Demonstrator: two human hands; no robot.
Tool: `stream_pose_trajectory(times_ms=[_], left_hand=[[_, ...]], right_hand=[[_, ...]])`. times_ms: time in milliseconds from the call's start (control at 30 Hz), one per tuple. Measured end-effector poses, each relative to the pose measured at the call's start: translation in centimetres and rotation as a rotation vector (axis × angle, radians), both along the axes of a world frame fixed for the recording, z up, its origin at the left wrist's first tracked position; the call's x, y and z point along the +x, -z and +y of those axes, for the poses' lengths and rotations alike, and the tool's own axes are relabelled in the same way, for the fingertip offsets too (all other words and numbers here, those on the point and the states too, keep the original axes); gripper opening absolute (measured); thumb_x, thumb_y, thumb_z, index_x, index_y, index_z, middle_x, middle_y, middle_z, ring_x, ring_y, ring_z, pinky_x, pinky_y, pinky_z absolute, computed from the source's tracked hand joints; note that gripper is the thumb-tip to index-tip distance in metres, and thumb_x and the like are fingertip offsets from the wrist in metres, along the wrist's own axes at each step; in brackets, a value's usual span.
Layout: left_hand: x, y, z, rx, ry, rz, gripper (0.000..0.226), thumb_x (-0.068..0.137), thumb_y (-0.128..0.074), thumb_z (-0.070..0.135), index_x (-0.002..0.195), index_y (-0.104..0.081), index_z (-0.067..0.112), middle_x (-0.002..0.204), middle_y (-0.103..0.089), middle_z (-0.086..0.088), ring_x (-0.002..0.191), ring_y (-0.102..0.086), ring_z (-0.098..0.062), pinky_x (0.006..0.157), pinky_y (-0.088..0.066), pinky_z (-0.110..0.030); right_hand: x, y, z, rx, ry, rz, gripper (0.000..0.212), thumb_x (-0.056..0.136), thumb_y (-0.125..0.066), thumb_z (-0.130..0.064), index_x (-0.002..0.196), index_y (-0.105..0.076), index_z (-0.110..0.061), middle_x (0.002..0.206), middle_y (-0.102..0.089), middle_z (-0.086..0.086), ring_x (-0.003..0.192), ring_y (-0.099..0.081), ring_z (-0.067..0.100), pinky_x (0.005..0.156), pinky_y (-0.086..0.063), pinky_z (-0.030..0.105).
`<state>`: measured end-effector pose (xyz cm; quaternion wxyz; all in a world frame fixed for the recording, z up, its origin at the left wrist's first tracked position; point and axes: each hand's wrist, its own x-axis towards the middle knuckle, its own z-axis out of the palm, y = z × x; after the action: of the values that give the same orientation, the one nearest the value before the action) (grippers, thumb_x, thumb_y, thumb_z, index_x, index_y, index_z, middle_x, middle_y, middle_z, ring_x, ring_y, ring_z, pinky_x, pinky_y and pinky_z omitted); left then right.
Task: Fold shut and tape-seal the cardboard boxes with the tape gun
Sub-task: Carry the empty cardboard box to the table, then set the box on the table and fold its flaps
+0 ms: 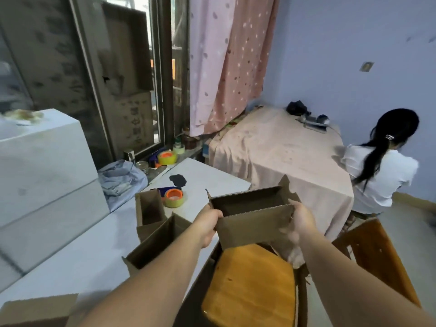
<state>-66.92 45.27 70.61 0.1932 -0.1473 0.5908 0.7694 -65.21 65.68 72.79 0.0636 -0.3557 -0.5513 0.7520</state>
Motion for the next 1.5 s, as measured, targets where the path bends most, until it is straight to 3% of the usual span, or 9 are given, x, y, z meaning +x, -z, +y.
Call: stream_pose_trajectory(times_ms=[133, 233, 433, 633, 733, 867, 1033, 1367, 1500], left_hand=[[-4.3, 2.0, 0.9, -0.301, -0.031, 0.065, 0.040, 0.088, -0.054, 0.004, 0.126, -0.047, 0.014, 0.111, -0.061, -0.007, 0.102, -0.058, -0.024, 0.082, -0.050, -0.031], [-7.6, 3.5, 1.2, -0.602, -0.072, 0.096, 0.070, 0.086, -0.056, 0.010, 0.147, -0.024, 0.022, 0.125, -0.057, -0.008, 0.112, -0.055, -0.026, 0.094, -0.048, -0.037], [-12.2, 6.1, 2.8, -0.873, -0.136, 0.035, 0.081, 0.089, -0.055, 0.010, 0.152, -0.004, 0.019, 0.123, -0.057, -0.012, 0.110, -0.056, -0.028, 0.091, -0.047, -0.033], [-13.4, 7.5, 2.3, -1.177, -0.278, 0.134, 0.063, 0.090, -0.050, 0.011, 0.147, -0.027, 0.024, 0.142, -0.039, -0.007, 0.117, -0.050, -0.024, 0.096, -0.042, -0.031], [-12.8, 7.7, 1.4, -1.472, -0.382, 0.059, 0.057, 0.091, -0.051, 0.024, 0.144, -0.030, 0.025, 0.153, -0.024, -0.007, 0.142, -0.019, -0.026, 0.115, -0.016, -0.043], [-11.9, 8.4, -0.5, -1.388, -0.299, -0.232, 0.055, 0.098, -0.036, 0.037, 0.149, -0.018, 0.027, 0.160, -0.005, -0.002, 0.146, 0.004, -0.030, 0.114, -0.004, -0.055], [-9.3, 10.5, -4.3, -1.289, -0.233, -0.310, 0.055, 0.099, -0.029, 0.047, 0.150, -0.016, 0.030, 0.159, -0.010, 0.002, 0.145, -0.008, -0.031, 0.115, -0.012, -0.053], [-6.9, 11.6, -10.7, -1.186, -0.274, -0.229, 0.052, 0.101, -0.032, 0.038, 0.146, -0.030, 0.012, 0.157, -0.015, -0.007, 0.143, -0.014, -0.027, 0.116, -0.019, -0.037], [-6.7, 11.7, -13.2, -1.192, -0.307, -0.170, 0.048, 0.101, -0.034, 0.033, 0.142, -0.036, 0.008, 0.152, -0.026, -0.007, 0.136, -0.033, -0.022, 0.113, -0.027, -0.031]], right_hand=[[-5.6, 1.9, 0.6, -0.065, 0.003, -0.025, 0.034, 0.094, -0.054, -0.032, 0.124, -0.050, -0.016, 0.120, -0.052, 0.006, 0.119, -0.047, 0.029, 0.106, -0.036, 0.047], [-9.9, 3.6, 0.7, -0.072, -0.060, -0.074, 0.044, 0.094, -0.054, -0.030, 0.134, -0.043, -0.015, 0.123, -0.049, 0.002, 0.127, -0.041, 0.031, 0.107, -0.034, 0.047], [-17.8, 7.1, 2.1, -0.084, -0.203, -0.156, 0.050, 0.096, -0.052, -0.030, 0.140, -0.039, -0.009, 0.141, -0.043, 0.009, 0.131, -0.037, 0.029, 0.108, -0.031, 0.043], [-22.3, 10.6, 1.0, -0.049, -0.388, -0.217, 0.051, 0.092, -0.056, -0.042, 0.130, -0.047, -0.008, 0.126, -0.055, 0.006, 0.115, -0.049, 0.025, 0.099, -0.042, 0.041], [-23.6, 12.7, 0.3, 0.006, -0.469, -0.240, 0.065, 0.087, -0.057, -0.052, 0.135, -0.045, -0.010, 0.132, -0.053, 0.010, 0.119, -0.049, 0.032, 0.102, -0.042, 0.050], [-23.8, 12.2, -2.2, 0.029, -0.532, -0.251, 0.061, 0.090, -0.058, -0.045, 0.137, -0.044, -0.009, 0.134, -0.050, 0.008, 0.124, -0.046, 0.032, 0.105, -0.038, 0.047], [-23.5, 12.3, -5.7, 0.019, -0.607, -0.270, 0.057, 0.094, -0.054, -0.037, 0.141, -0.038, -0.008, 0.143, -0.042, 0.010, 0.134, -0.036, 0.032, 0.111, -0.032, 0.048], [-22.1, 12.6, -12.7, 0.027, -0.664, -0.305, 0.049, 0.096, -0.052, -0.035, 0.136, -0.045, -0.008, 0.140, -0.046, 0.012, 0.131, -0.040, 0.033, 0.107, -0.037, 0.052], [-21.6, 12.6, -15.1, -0.027, -0.693, -0.255, 0.036, 0.099, -0.049, -0.030, 0.132, -0.050, -0.016, 0.120, -0.056, 0.006, 0.111, -0.050, 0.024, 0.103, -0.040, 0.049]])
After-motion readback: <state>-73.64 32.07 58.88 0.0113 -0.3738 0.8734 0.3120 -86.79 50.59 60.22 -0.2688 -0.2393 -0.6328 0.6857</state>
